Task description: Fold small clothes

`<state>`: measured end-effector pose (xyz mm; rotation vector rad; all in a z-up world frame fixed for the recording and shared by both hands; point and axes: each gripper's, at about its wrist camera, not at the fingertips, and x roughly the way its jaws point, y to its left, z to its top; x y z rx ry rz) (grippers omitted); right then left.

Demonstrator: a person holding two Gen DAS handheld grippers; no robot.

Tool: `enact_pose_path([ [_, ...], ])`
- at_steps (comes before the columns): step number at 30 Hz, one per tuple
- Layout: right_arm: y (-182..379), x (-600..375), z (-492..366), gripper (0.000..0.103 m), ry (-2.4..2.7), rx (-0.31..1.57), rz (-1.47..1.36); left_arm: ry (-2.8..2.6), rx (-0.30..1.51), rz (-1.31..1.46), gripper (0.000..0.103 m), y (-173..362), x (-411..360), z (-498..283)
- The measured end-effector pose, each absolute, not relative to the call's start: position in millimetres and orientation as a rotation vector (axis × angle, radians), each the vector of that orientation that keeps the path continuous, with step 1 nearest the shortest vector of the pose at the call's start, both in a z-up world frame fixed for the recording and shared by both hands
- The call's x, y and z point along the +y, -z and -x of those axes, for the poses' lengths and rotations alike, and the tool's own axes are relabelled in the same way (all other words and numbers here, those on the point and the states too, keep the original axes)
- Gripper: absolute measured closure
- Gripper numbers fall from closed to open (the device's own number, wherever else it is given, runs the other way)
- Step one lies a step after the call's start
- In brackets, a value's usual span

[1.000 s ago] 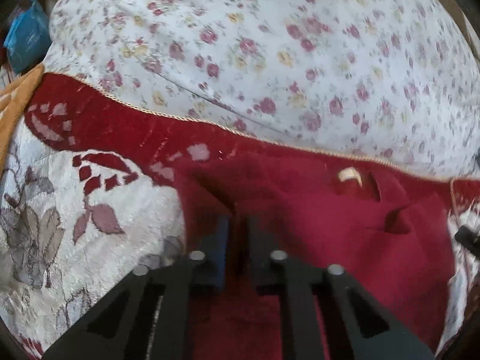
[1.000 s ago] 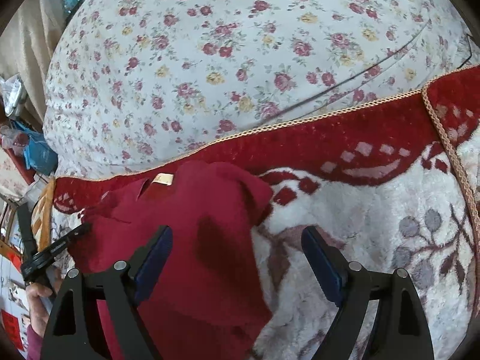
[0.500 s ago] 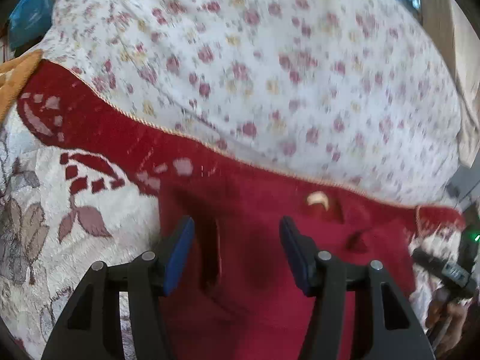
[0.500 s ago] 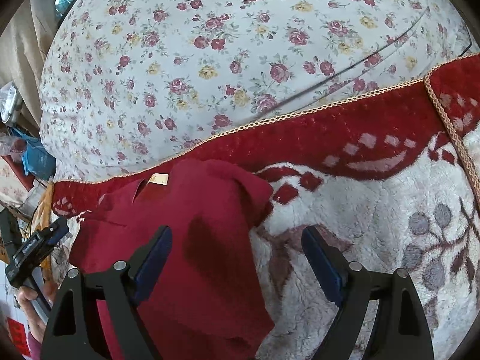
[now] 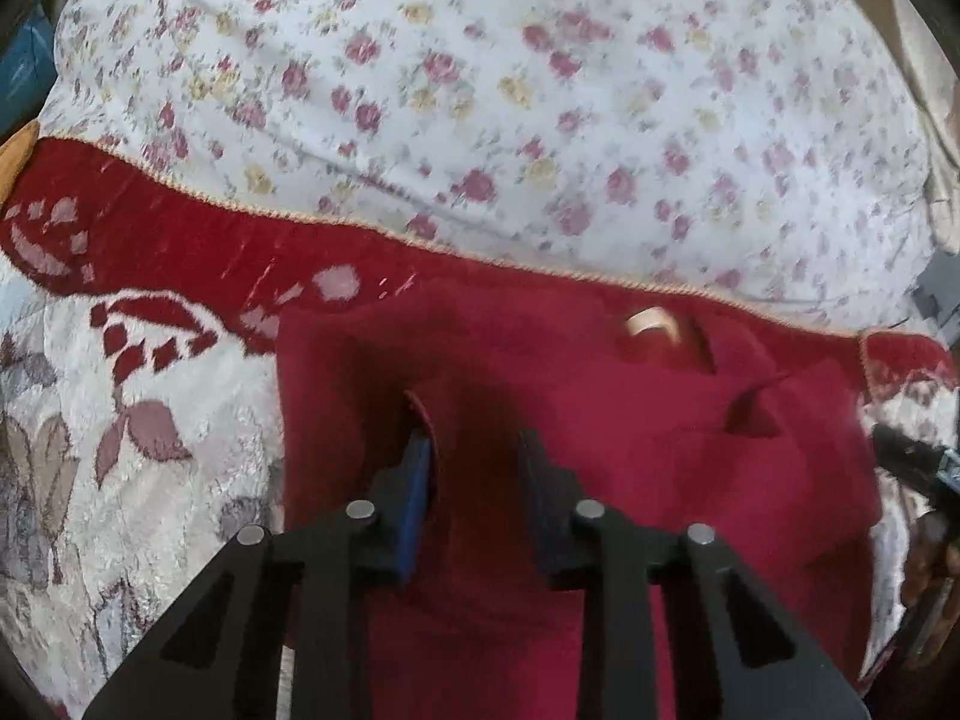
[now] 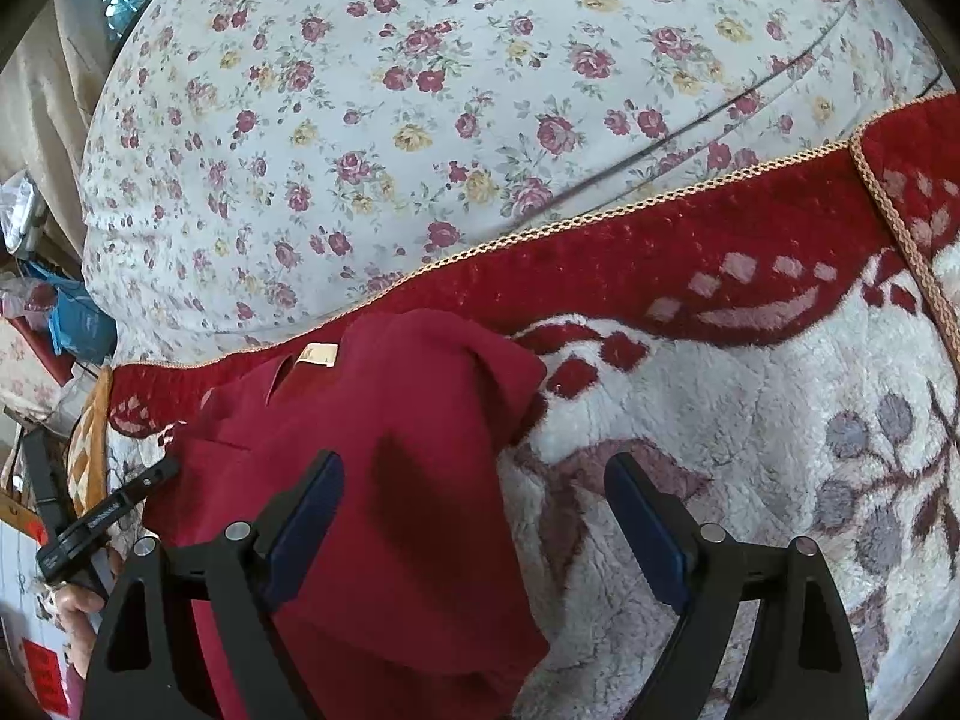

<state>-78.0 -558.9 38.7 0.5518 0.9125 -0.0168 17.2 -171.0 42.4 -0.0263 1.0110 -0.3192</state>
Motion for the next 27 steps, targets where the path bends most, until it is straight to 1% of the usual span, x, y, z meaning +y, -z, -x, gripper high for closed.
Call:
enact_pose_path([
  [3, -39, -559, 76, 0.010, 0.015, 0.916, -0.546, 0.285, 1.002, 0.014, 0.074, -42, -169, -17],
  [4, -39, -560, 75, 0.010, 0.011, 0.917, -0.549, 0.278, 0.994, 0.006, 0.071, -43, -169, -16],
  [6, -36, -562, 71, 0.010, 0.016, 0.916, -0.552, 0.281, 0.999, 0.003, 0.070, -41, -169, -17],
  [7, -35, -564, 69, 0.010, 0.022, 0.914, -0.561, 0.289, 1.013, 0.008, 0.073, -38, -170, -18],
  [8, -32, -566, 67, 0.010, 0.027, 0.914, -0.584, 0.294, 1.016, 0.007, 0.083, -36, -171, -17],
  [10, -23, -573, 59, 0.010, 0.024, 0.927, -0.664, 0.290, 1.008, -0.001, 0.100, -39, -170, -15],
  [12, -14, -577, 50, 0.010, -0.003, 0.934, -0.754, 0.291, 0.988, 0.044, 0.100, -46, -162, -12],
  [13, -12, -577, 44, 0.017, -0.012, 0.932, -0.765, 0.292, 0.975, 0.075, 0.100, -50, -156, -11],
  [14, -12, -575, 36, 0.030, -0.027, 0.932, -0.740, 0.289, 0.963, 0.096, 0.100, -54, -151, -11],
  [15, -14, -571, 26, 0.068, -0.035, 0.947, -0.690, 0.272, 0.949, 0.107, 0.100, -58, -145, -9],
  [16, -17, -568, 23, 0.076, -0.033, 0.951, -0.674, 0.264, 0.944, 0.111, 0.100, -60, -141, -9],
  [18, -35, -562, 21, 0.081, -0.054, 0.908, -0.637, 0.260, 0.953, 0.124, 0.100, -60, -135, -9],
  [21, -67, -545, 31, 0.081, -0.026, 0.793, -0.415, 0.249, 0.979, 0.105, 0.100, -54, -135, -9],
  [22, -69, -539, 32, 0.077, -0.003, 0.783, -0.315, 0.253, 0.997, 0.090, 0.100, -49, -139, -10],
  [23, -62, -538, 29, 0.068, 0.049, 0.824, -0.248, 0.252, 1.008, 0.079, 0.100, -46, -142, -10],
  [24, -55, -543, 28, 0.051, 0.109, 0.876, -0.237, 0.245, 1.017, 0.064, 0.100, -43, -145, -10],
  [25, -47, -556, 31, 0.049, 0.193, 0.918, -0.271, 0.233, 1.023, 0.039, 0.100, -39, -148, -9],
  [27, -45, -582, 48, 0.049, 0.249, 0.903, -0.397, 0.223, 1.021, 0.006, 0.100, -35, -152, -8],
])
